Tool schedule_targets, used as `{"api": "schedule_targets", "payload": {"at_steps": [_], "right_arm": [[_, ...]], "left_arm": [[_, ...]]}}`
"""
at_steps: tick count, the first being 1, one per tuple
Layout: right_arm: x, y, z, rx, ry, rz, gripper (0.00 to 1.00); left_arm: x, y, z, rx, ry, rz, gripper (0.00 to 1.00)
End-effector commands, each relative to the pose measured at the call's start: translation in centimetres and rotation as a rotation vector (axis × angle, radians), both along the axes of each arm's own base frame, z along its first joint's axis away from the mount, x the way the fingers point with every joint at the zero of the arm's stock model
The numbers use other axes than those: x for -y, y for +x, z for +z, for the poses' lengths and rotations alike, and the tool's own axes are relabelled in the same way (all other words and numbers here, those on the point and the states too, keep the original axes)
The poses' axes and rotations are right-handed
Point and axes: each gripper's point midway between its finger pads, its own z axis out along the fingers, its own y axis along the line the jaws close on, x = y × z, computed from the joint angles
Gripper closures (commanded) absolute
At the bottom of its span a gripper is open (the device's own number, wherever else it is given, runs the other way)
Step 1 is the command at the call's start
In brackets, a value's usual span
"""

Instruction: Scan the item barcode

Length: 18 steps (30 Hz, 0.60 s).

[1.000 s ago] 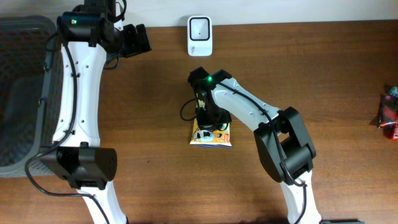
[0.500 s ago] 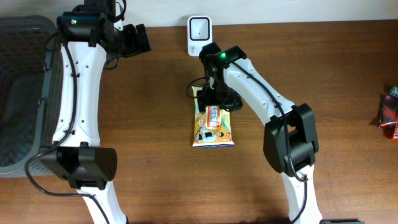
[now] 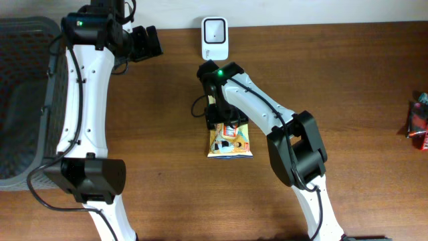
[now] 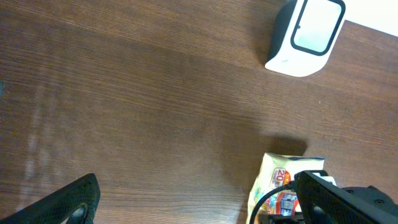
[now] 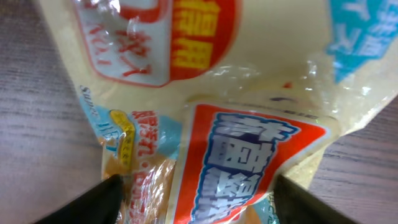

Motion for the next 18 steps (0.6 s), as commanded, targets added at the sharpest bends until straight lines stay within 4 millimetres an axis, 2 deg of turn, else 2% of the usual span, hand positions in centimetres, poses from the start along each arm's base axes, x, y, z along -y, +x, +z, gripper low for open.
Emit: {"api": "schedule_targets", "payload": {"at_steps": [1, 3, 8, 13, 16, 18], "right_arm": [[1.0, -0.5, -2.0, -0.018, -0.049, -0.014, 0.55], [1.0, -0.6, -2.2, -0.019, -0.050, -0.014, 0.70], [1.0, -0.5, -2.3, -0.016, -0.048, -0.014, 0.96], [0.9, -0.2, -1.7, -0.008, -0.044, -0.016, 0.96], [0.8, 0.8, -0.4, 0.016, -0.029, -0.026, 0.96], [0.7, 2.4, 1.2, 0.061, -0.001, -0.043, 0.96]], "left_arm": [[-0.5, -0.1, 0.4, 0.009, 0.006, 0.017, 0.01], [-0.5, -0.1, 0.4, 0.008, 0.006, 0.017, 0.01], [-0.5, -0.1, 0.4, 0.008, 0.006, 0.017, 0.01], [-0.5, -0.1, 0.4, 0.008, 0.006, 0.017, 0.01], [-0.5, -0.1, 0.4, 0.009, 0.006, 0.017, 0.01], [-0.5, -0.1, 0.4, 0.008, 0.006, 0.017, 0.01]]}}
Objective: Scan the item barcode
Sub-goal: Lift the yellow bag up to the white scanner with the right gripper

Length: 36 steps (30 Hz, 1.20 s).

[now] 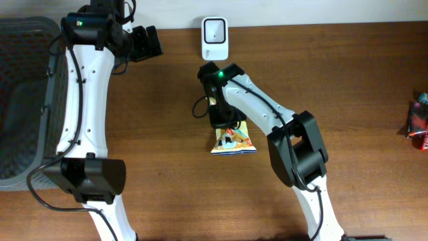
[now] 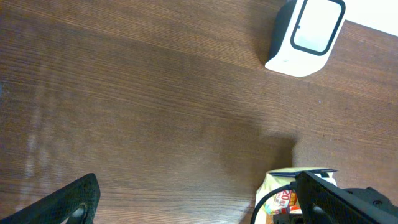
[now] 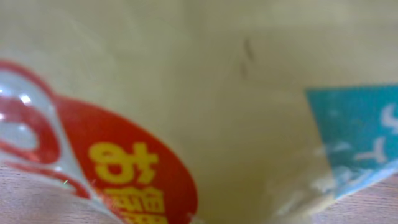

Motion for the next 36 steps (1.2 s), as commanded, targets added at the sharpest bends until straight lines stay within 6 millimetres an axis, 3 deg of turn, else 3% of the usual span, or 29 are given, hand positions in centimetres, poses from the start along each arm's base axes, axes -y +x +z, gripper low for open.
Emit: {"api": "schedule_targets", "payload": {"at_steps": [1, 7, 13, 20, 23, 27, 31, 36], "right_arm": [[0.4, 3.1, 1.8, 0.081, 0.017, -0.029, 0.96], [0.5, 6.4, 4.0, 0.179, 0.072, -0.057, 0.96], [-1.2, 12.9, 5.8, 0.425, 0.204, -0.087, 0.96], [-4.1, 20.6, 11.5, 0.791, 0.395, -0.099, 0.96], [-3.1, 23.3, 14.0, 0.939, 0.388, -0.145, 0.96], [-1.5, 24.2, 14.4, 0.961, 0.400, -0.252, 0.96], [-1.1, 24.0, 13.8, 0.908, 0.434, -0.247, 0.96], [0.0, 21.2, 10.6, 0.740, 0.364, -0.257, 0.96]], "left_arm": [[-0.5, -0.1, 0.4, 0.008, 0.006, 0.017, 0.01], [-0.5, -0.1, 0.4, 0.008, 0.006, 0.017, 0.01], [-0.5, -0.1, 0.4, 0.008, 0.006, 0.018, 0.01], [-0.5, -0.1, 0.4, 0.009, 0.006, 0.017, 0.01], [-0.5, -0.1, 0.4, 0.008, 0.006, 0.017, 0.01], [-0.5, -0.1, 0.4, 0.008, 0.006, 0.017, 0.01], [-0.5, -0.1, 0.4, 0.008, 0.006, 0.017, 0.01], [-0.5, -0.1, 0.4, 0.008, 0.006, 0.017, 0.01]]}}
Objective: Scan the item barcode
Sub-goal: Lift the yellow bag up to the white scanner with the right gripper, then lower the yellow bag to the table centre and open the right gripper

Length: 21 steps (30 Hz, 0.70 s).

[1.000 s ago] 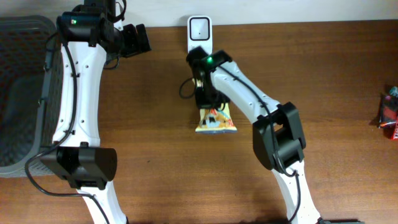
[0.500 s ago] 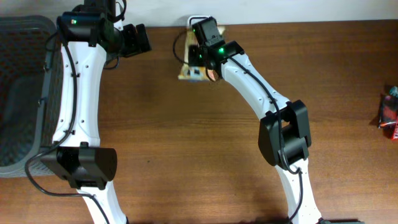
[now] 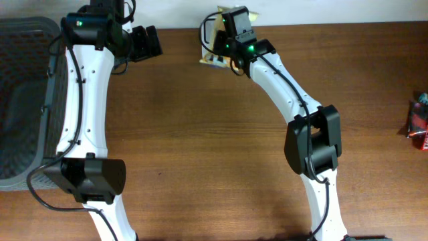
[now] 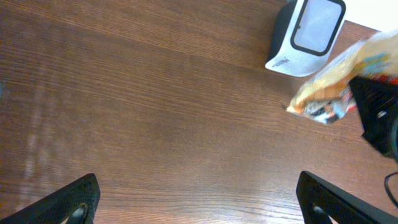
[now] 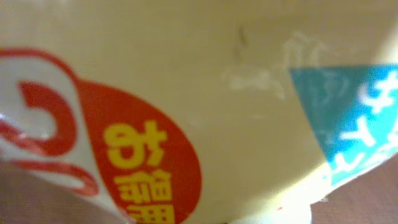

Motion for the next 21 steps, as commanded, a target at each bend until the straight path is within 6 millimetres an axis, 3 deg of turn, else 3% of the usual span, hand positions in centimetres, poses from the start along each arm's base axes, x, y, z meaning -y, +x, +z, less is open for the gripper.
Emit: {"api": "schedule_targets", "payload": {"at_steps": [1, 7, 11, 16, 17, 21], "right_arm": [[0.5, -2.4, -1.2, -0.126, -0.024, 0.004, 0.96], [2.1, -9.8, -2.8, -0.428, -0.080, 0.044, 0.96], [0.9, -16.1, -3.1, -0.649, -0.053, 0.271, 0.92], [2.3, -20.1, -3.5, -0.797, -0.124, 0.338, 0.20], [2.6, -20.9, -3.5, -0.832, -0.133, 0.344, 0.16], [2.8, -24.0, -3.1, -0.916, -0.191, 0.470, 0.16]], "left_arm": [[-0.5, -0.1, 0.4, 0.008, 0.006, 0.017, 0.01], [-0.5, -0.1, 0.4, 0.008, 0.006, 0.017, 0.01], [-0.5, -0.1, 0.4, 0.008, 0.006, 0.017, 0.01], [-0.5, -0.1, 0.4, 0.008, 0.006, 0.018, 0.01], [-0.5, -0.1, 0.4, 0.008, 0.006, 0.017, 0.01], [-0.5, -0.1, 0.4, 0.008, 0.006, 0.017, 0.01]]}}
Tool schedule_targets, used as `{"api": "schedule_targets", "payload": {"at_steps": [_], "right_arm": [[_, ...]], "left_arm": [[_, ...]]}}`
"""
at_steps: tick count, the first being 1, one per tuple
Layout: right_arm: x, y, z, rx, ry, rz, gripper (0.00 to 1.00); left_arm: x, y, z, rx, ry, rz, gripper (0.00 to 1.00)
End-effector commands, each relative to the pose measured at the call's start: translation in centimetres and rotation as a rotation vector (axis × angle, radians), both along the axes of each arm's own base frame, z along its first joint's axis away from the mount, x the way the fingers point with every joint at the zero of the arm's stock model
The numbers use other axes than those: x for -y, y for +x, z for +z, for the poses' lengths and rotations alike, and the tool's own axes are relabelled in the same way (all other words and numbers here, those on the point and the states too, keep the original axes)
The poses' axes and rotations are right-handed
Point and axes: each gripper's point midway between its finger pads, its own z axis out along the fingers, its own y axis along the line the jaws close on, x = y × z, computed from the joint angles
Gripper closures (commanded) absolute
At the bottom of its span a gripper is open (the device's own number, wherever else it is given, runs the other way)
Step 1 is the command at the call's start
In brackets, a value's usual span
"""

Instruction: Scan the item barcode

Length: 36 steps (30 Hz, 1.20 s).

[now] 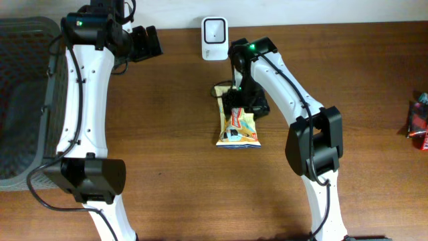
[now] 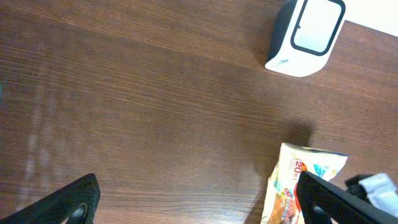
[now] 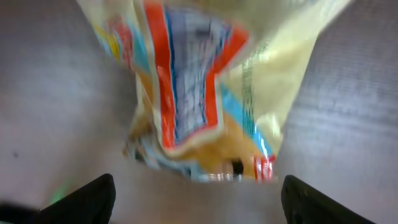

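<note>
The item, a yellow snack bag (image 1: 237, 128) with red and blue print, lies flat on the wooden table (image 1: 167, 154), in front of the white barcode scanner (image 1: 215, 30) at the far edge. My right gripper (image 1: 239, 107) hovers just over the bag's far end. In the right wrist view the right gripper (image 3: 196, 202) is open, its fingers spread wide with the bag (image 3: 199, 106) lying beyond them. My left gripper (image 1: 144, 41) is open near the far left edge. Its wrist view shows the scanner (image 2: 305, 34) and the bag (image 2: 298, 183).
A dark mesh basket (image 1: 20, 100) stands at the left side of the table. A red packet (image 1: 418, 124) lies at the right edge. Bare wood lies between the left arm and the bag.
My right gripper held the bag up next to the scanner at the far edge. Now the bag lies on the table in the middle and the right gripper is open over it. The left arm is unchanged.
First the right gripper was open around the bag lying on the table. Then it was shut on the bag with the bag raised off the wood. Later it held the bag by the scanner. Now the bag is back on the table, slightly right of where it lay, released.
</note>
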Motion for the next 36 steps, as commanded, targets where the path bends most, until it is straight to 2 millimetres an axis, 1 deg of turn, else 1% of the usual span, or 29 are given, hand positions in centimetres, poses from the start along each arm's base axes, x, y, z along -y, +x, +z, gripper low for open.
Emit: {"api": "schedule_targets", "payload": {"at_steps": [1, 2, 3, 5, 6, 8, 9, 10, 11, 13, 15, 17, 19, 21, 24, 25, 26, 27, 31, 32, 35, 36], "right_arm": [[-1.2, -2.0, 2.7, 0.007, 0.045, 0.152, 0.16], [-1.7, -3.0, 2.8, -0.011, 0.037, 0.199, 0.16], [-1.9, -3.6, 2.9, -0.020, 0.024, 0.220, 0.16], [-2.4, -5.2, 2.7, -0.022, -0.078, 0.316, 0.15], [-2.7, -5.6, 2.5, -0.003, -0.125, 0.358, 0.08], [-3.1, -5.5, 2.4, 0.072, -0.257, 0.413, 0.01], [-3.2, -5.3, 2.4, 0.117, -0.322, 0.431, 0.01], [-3.2, -4.9, 2.6, 0.193, -0.427, 0.449, 0.01], [-3.4, -4.8, 2.7, 0.228, -0.470, 0.456, 0.01], [-3.9, -4.7, 2.9, 0.279, -0.514, 0.465, 0.01], [-4.8, -4.4, 2.7, 0.312, -0.501, 0.466, 0.01], [-5.4, -3.8, 2.3, 0.341, -0.483, 0.457, 0.08], [-5.8, -3.4, 1.4, 0.362, -0.471, 0.452, 0.11], [-6.0, -3.1, -0.3, 0.373, -0.468, 0.451, 0.11], [-5.9, -3.2, -2.2, 0.374, -0.468, 0.448, 0.11], [-5.5, -3.2, -2.9, 0.380, -0.487, 0.429, 0.11], [-5.0, -3.1, -3.3, 0.391, -0.515, 0.402, 0.11], [-4.1, -3.2, -4.1, 0.401, -0.560, 0.357, 0.11], [-2.8, -3.4, -5.9, 0.391, -0.580, 0.310, 0.12], [-2.5, -3.2, -6.3, 0.391, -0.579, 0.301, 0.16], [-1.9, -2.8, -7.0, 0.394, -0.577, 0.281, 0.35], [-1.7, -2.7, -7.0, 0.392, -0.577, 0.274, 0.47]], "left_arm": [[-0.5, -0.1, 0.4, 0.008, 0.006, 0.017, 0.01], [-0.5, -0.1, 0.4, 0.008, 0.006, 0.017, 0.01], [-0.5, -0.1, 0.4, 0.009, 0.006, 0.017, 0.01], [-0.5, -0.1, 0.4, 0.008, 0.006, 0.017, 0.01], [-0.5, -0.1, 0.4, 0.008, 0.006, 0.017, 0.01], [-0.5, -0.1, 0.4, 0.008, 0.006, 0.017, 0.01], [-0.5, -0.1, 0.4, 0.008, 0.006, 0.017, 0.01], [-0.5, -0.1, 0.4, 0.009, 0.006, 0.017, 0.01], [-0.5, -0.1, 0.4, 0.008, 0.006, 0.017, 0.01], [-0.5, -0.1, 0.4, 0.008, 0.006, 0.017, 0.01], [-0.5, -0.1, 0.4, 0.008, 0.006, 0.017, 0.01], [-0.5, -0.1, 0.4, 0.008, 0.006, 0.017, 0.01], [-0.5, -0.1, 0.4, 0.009, 0.006, 0.017, 0.01], [-0.5, -0.1, 0.4, 0.008, 0.006, 0.017, 0.01], [-0.5, -0.1, 0.4, 0.008, 0.006, 0.017, 0.01], [-0.5, -0.1, 0.4, 0.008, 0.006, 0.017, 0.01], [-0.5, -0.1, 0.4, 0.009, 0.006, 0.017, 0.01], [-0.5, -0.1, 0.4, 0.008, 0.006, 0.017, 0.01], [-0.5, -0.1, 0.4, 0.009, 0.006, 0.018, 0.01], [-0.5, -0.1, 0.4, 0.008, 0.006, 0.017, 0.01], [-0.5, -0.1, 0.4, 0.008, 0.006, 0.017, 0.01], [-0.5, -0.1, 0.4, 0.008, 0.006, 0.017, 0.01]]}}
